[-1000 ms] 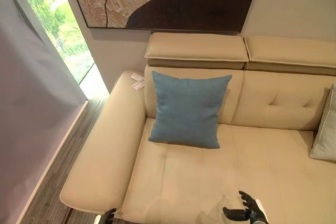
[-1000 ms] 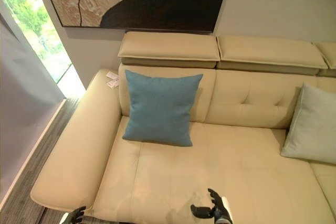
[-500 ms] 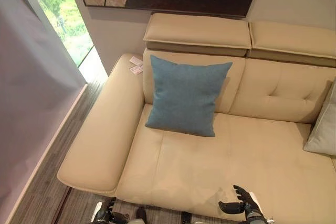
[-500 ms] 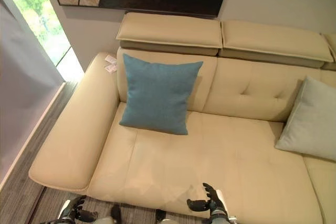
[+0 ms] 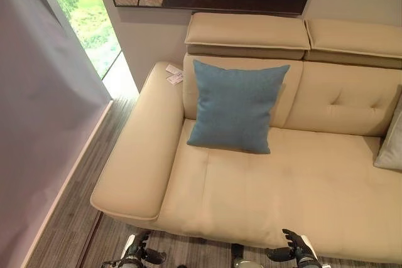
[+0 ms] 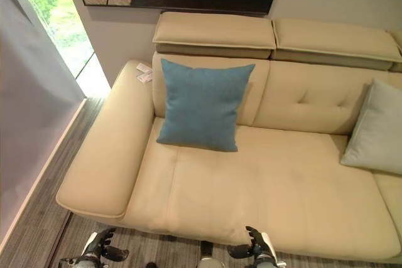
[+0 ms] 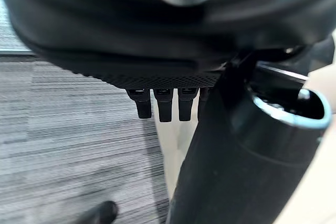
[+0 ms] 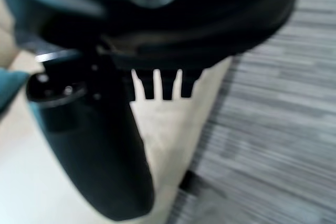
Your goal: Pick up all the scattered cushions and arrange them neatly on the sofa.
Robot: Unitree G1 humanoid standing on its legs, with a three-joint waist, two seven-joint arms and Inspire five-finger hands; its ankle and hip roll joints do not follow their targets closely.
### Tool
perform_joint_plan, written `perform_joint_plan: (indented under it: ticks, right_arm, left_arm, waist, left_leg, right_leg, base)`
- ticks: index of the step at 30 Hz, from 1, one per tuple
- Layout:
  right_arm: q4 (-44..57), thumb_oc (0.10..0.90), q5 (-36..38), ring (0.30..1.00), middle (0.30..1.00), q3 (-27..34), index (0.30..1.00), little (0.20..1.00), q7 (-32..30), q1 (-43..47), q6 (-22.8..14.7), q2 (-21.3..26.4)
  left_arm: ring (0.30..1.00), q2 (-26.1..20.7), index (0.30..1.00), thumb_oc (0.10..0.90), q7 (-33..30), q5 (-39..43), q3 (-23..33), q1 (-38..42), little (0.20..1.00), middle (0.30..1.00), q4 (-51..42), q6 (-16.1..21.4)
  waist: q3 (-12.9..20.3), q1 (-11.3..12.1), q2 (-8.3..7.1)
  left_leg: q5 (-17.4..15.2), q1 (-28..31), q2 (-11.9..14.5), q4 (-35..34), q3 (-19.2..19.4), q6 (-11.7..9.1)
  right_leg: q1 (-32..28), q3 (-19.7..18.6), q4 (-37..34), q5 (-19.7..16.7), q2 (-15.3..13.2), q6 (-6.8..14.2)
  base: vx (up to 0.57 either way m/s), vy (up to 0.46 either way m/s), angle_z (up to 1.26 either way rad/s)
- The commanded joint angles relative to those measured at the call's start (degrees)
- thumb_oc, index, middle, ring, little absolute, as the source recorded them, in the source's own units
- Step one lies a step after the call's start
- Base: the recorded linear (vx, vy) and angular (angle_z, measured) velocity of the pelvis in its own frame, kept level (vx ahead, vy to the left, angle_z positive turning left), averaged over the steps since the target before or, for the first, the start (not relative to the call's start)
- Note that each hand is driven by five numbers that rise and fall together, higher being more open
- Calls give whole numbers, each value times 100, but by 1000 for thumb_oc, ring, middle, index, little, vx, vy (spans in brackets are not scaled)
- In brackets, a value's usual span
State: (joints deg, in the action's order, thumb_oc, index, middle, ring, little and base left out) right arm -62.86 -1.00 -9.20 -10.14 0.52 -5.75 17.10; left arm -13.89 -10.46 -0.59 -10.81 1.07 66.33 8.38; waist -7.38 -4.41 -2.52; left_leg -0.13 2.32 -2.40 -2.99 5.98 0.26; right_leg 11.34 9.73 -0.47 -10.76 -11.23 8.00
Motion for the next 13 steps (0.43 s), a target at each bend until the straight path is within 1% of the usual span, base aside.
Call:
perform_joint_plan:
  ticks: [1, 2, 3, 4, 5, 6, 7, 9, 12, 13]
  right_arm:
    - [-85, 800, -58, 900, 900, -197, 900, 900, 6, 127, -7, 75]
    - [-86, 800, -58, 900, 900, -197, 900, 900, 6, 129, -7, 73]
    - [-178, 800, -80, 900, 900, -221, 900, 900, 54, 114, 2, 21]
    - [-178, 800, -81, 900, 900, -221, 900, 900, 54, 113, 2, 19]
    - [-192, 800, -75, 900, 900, -232, 900, 900, 72, 101, 10, 0]
    - [-295, 800, -91, 900, 900, -257, 900, 900, 88, 104, 24, -31]
    - [-341, 800, -58, 900, 900, -275, 900, 900, 96, 113, 20, -70]
    - [-376, 800, -48, 900, 900, -293, 900, 900, 110, 126, 38, -77]
    - [-370, 800, -25, 900, 900, -331, 900, 900, 140, 88, 23, -83]
    - [-369, 800, -25, 900, 900, -331, 900, 900, 140, 87, 23, -82]
  left_arm:
    - [900, -313, 900, 800, -6, 11, 157, 195, 900, 900, -70, 100]
    - [900, -315, 900, 800, -6, 11, 158, 197, 900, 900, -69, 100]
    - [900, -317, 900, 800, 6, -58, 108, 162, 900, 900, 44, 80]
    - [900, -319, 900, 800, 6, -58, 107, 160, 900, 900, 44, 81]
    - [900, -304, 900, 800, 17, -70, 92, 160, 900, 900, 51, 84]
    - [900, -280, 900, 800, 19, -69, 106, 149, 900, 900, 96, 86]
    - [900, -244, 900, 800, 21, -34, 113, 139, 900, 900, 133, 76]
    - [900, -231, 900, 800, 28, 1, 123, 134, 900, 900, 131, 68]
    - [900, -164, 900, 800, 70, -76, 98, 85, 900, 900, 231, 19]
    - [900, -164, 900, 800, 70, -76, 98, 84, 900, 900, 231, 19]
  waist:
    - [37, 228, 39]
    - [49, 226, 36]
    - [152, 295, -27]
    - [144, 296, -29]
    - [215, 296, -72]
    - [297, 321, -109]
    - [373, 295, -130]
    - [404, 295, -130]
    - [513, 284, -141]
    - [508, 284, -140]
  left_leg:
    - [-544, -317, 88, 286, -361, 36]
    - [-534, -336, 86, 286, -361, 37]
    - [-507, -358, 76, 242, -322, -13]
    - [-507, -347, 76, 241, -322, -14]
    - [-491, -337, 60, 206, -324, -37]
    - [-478, -341, 55, 185, -278, -61]
    - [-441, -335, 93, 143, -227, -106]
    - [-440, -308, 127, 117, -205, -115]
    - [-445, -105, 187, 60, -157, -156]
    - [-444, -97, 187, 56, -157, -156]
  right_leg:
    - [-58, -106, 1314, 1142, 526, -15]
    - [-44, -105, 1305, 1129, 524, -15]
    - [-345, -221, 1132, 1241, 567, -43]
    - [-360, -220, 1123, 1238, 568, -43]
    - [-496, -282, 896, 1253, 605, -44]
    - [-655, -246, 691, 1228, 598, -40]
    - [-769, -288, 402, 1191, 671, -38]
    - [-820, -326, 283, 1172, 706, -50]
    - [-1096, -248, -28, 1161, 749, -85]
    - [-1105, -248, -33, 1159, 750, -86]
  base:
    - [-129, 25, -5]
    - [-89, -45, -13]
    - [-15, -53, -15]
    - [20, -75, -20]
    - [48, -50, -11]
    - [50, -112, -4]
    - [18, -90, 7]
    - [14, -72, 0]
    - [53, -72, -4]
    - [61, -48, -1]
